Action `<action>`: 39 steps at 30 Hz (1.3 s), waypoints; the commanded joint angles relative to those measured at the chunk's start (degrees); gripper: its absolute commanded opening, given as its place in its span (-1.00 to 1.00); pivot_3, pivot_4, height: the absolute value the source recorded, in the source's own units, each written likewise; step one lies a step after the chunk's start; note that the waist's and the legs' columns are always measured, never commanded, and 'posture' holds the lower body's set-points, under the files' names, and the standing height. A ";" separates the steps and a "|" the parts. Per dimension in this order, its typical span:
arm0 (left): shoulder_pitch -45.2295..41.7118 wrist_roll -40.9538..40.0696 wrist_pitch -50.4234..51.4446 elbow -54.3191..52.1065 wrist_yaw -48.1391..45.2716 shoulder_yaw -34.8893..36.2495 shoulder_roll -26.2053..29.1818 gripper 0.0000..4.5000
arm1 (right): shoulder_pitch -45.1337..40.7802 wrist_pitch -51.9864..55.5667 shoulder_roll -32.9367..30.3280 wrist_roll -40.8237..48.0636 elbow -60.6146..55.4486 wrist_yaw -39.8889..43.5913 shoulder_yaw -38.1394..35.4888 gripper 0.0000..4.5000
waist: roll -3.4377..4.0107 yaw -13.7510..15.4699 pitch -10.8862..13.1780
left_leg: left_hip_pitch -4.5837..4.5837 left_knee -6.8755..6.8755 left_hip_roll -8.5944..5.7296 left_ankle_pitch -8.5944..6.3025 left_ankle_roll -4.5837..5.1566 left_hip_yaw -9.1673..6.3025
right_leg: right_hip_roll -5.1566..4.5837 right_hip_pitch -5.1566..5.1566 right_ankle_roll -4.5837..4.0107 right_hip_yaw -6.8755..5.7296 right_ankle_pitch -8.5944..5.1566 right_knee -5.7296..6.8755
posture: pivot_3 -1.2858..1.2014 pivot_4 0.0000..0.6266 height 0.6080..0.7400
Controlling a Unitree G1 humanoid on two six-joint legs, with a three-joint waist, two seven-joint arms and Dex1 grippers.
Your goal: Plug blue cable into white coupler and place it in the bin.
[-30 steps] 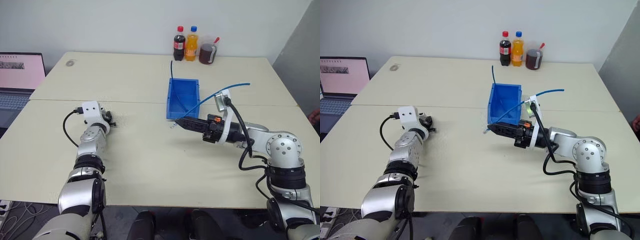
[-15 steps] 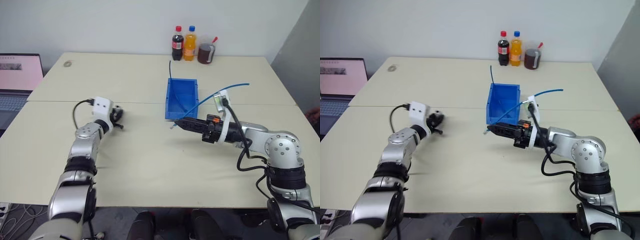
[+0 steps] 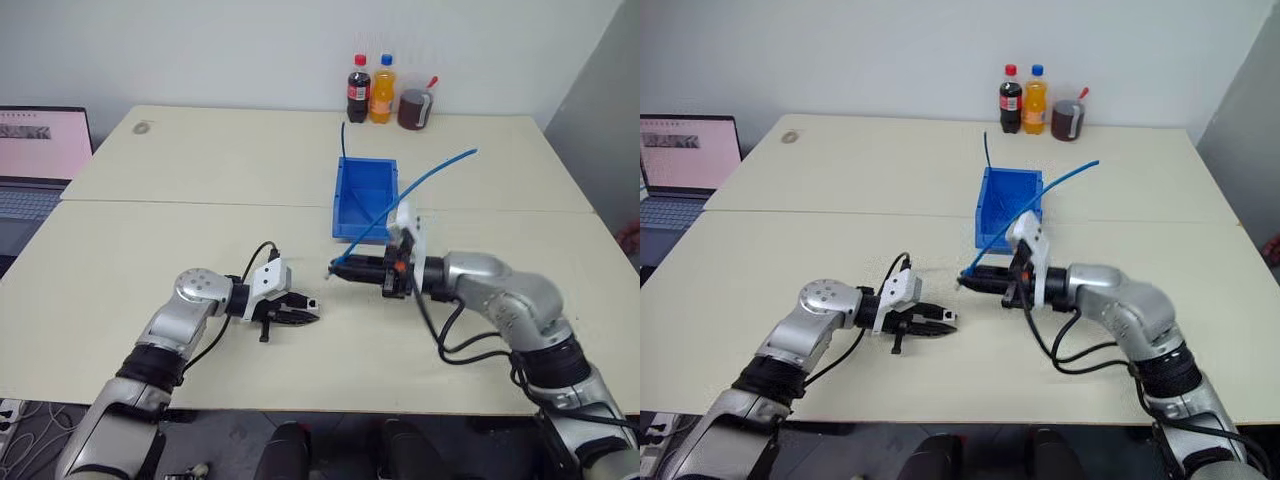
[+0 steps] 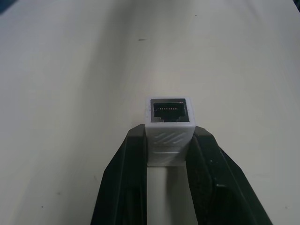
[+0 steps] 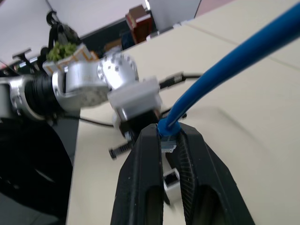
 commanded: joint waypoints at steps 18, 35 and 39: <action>-1.57 3.52 -9.19 10.03 -4.33 -0.44 -2.57 -0.65 | -0.30 -25.84 8.26 -22.71 18.08 7.99 6.33 -0.94 | 0.04 0.24 -0.09 | 0.09 0.10 0.01 0.01 0.00 0.00 | -0.01 0.10 0.11 0.04 0.07 0.04 | 0.03 -0.52 1.00; -1.09 3.89 -8.40 9.44 -3.87 0.22 -2.04 -0.65 | -2.70 -16.67 6.31 -19.17 10.28 11.88 3.33 -0.94 | 0.08 -0.50 -0.11 | 0.14 0.06 0.08 0.01 0.01 -0.04 | 0.06 0.07 0.10 0.01 0.07 0.10 | 0.03 -0.52 1.00; -1.38 3.82 -8.24 9.52 -3.89 0.24 -2.20 -0.65 | -2.28 -16.86 6.63 -19.99 10.50 12.28 4.08 -0.94 | 0.08 -0.48 -0.11 | 0.12 0.08 0.06 0.01 0.01 -0.02 | 0.05 0.08 0.10 0.04 0.07 0.10 | 0.03 -0.52 1.00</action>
